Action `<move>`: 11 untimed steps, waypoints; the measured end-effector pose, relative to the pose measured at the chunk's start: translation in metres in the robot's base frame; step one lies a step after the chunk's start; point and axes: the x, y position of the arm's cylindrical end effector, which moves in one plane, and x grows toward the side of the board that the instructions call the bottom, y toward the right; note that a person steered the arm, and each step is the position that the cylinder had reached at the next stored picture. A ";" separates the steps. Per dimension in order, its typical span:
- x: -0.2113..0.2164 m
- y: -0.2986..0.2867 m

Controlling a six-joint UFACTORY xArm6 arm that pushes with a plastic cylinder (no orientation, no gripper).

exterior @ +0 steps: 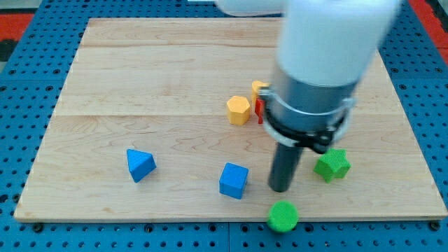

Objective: Bring the green star at the top side of the blue cube

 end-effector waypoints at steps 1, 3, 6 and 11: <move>0.001 0.092; -0.016 0.197; -0.041 0.152; -0.039 -0.099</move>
